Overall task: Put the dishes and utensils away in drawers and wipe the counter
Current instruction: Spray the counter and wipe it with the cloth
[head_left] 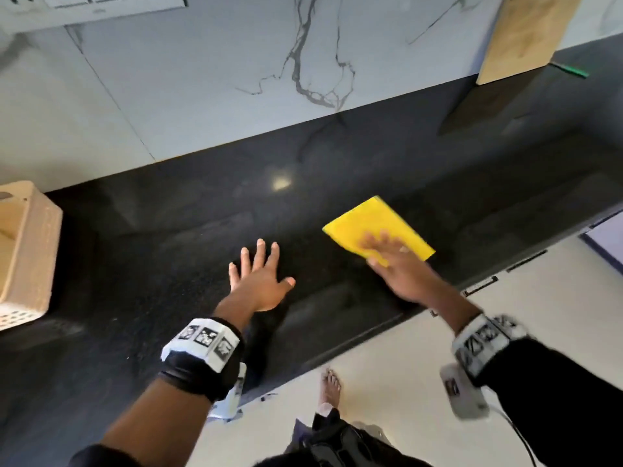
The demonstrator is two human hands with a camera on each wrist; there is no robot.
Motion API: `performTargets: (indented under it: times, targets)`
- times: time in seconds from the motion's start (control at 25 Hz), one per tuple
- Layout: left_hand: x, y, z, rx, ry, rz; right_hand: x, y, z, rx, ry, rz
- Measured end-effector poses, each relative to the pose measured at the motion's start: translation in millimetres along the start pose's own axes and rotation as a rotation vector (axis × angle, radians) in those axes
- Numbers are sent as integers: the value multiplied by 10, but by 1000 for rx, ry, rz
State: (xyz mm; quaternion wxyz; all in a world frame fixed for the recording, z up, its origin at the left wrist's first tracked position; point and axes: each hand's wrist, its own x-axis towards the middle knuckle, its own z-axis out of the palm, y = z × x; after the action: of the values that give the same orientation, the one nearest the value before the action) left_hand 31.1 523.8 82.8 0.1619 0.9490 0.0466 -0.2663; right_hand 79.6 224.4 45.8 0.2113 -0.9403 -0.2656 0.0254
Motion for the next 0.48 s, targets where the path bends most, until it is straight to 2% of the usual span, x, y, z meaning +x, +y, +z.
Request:
performTargets:
  times: [0.08, 0.12, 0.16, 0.2, 0.28, 0.36, 0.4, 0.48]
  targets:
    - [-300, -3, 207, 71, -32, 45, 126, 160, -118, 69, 51, 334]
    - [-438, -55, 337, 106, -18, 74, 178, 65, -49, 51, 56, 434]
    - [-572, -123, 459, 116, 20, 93, 185, -130, 69, 13, 66, 467]
    - [-688, -189, 570, 126, 68, 97, 119, -383, 228, -21, 98, 427]
    - [-795, -257, 716, 128, 180, 70, -169, -1007, 595, -45, 119, 183]
    - [-865, -243, 785, 88, 200, 58, -694, -1476, 860, -59, 43, -41]
    - [-877, -252, 800, 91, 203, 74, -940, -1536, 857, -61, -18, -100]
    - [-909, -293, 797, 94, 184, 104, -1213, -1211, 669, -48, -14, -126]
